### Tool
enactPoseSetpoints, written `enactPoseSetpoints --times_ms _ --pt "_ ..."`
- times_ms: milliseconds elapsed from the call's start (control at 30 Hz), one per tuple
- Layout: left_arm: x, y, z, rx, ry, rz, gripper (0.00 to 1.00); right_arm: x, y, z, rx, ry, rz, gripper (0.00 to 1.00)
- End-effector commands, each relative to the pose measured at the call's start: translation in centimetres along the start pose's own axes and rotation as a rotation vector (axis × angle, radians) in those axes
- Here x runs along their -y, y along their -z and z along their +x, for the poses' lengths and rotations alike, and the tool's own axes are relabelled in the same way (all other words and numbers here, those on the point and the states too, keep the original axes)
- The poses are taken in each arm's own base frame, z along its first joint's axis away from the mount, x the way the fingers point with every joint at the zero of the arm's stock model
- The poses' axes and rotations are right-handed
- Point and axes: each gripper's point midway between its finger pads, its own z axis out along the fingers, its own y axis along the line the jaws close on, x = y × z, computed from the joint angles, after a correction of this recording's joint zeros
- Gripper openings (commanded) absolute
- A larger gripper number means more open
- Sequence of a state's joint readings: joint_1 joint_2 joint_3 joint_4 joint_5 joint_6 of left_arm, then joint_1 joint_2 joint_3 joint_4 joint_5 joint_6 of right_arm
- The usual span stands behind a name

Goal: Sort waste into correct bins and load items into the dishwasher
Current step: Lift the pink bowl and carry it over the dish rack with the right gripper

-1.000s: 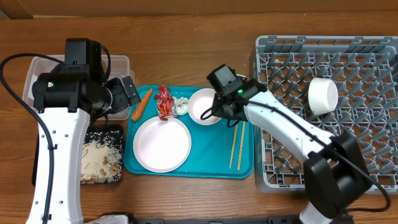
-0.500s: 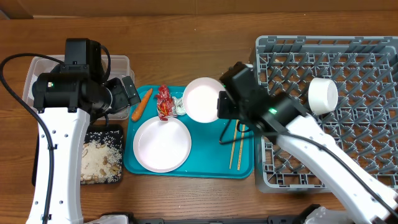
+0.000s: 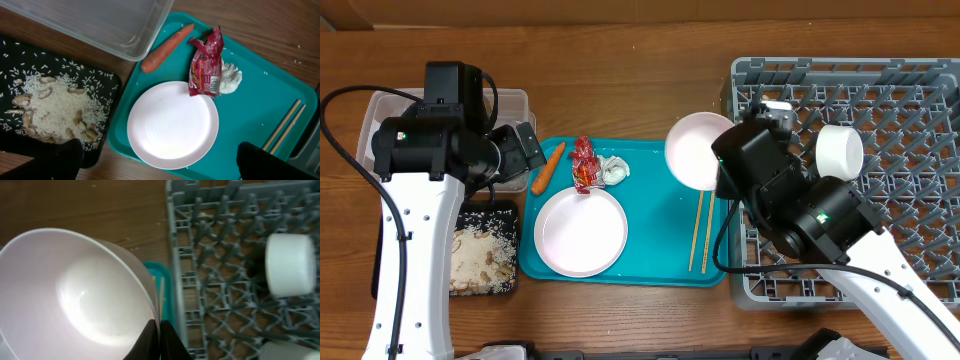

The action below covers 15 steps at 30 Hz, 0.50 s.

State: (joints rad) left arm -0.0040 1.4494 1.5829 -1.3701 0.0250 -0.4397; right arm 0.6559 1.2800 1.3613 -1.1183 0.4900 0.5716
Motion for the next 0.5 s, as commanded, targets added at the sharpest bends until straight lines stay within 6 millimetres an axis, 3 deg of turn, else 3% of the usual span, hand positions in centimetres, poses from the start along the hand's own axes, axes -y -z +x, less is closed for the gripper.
enactPoseSetpoints --times_ms 0,467 --pt "-0.2 0.1 -0.2 0.007 0.013 -0.008 1.0 2.9 1.3 -2.4 0.122 -0.001 0.146 0.04" --pt "-0.2 0.1 -0.2 0.007 0.013 -0.009 1.0 13.6 4.2 -5.1 0.273 0.024 0.671 0.04"
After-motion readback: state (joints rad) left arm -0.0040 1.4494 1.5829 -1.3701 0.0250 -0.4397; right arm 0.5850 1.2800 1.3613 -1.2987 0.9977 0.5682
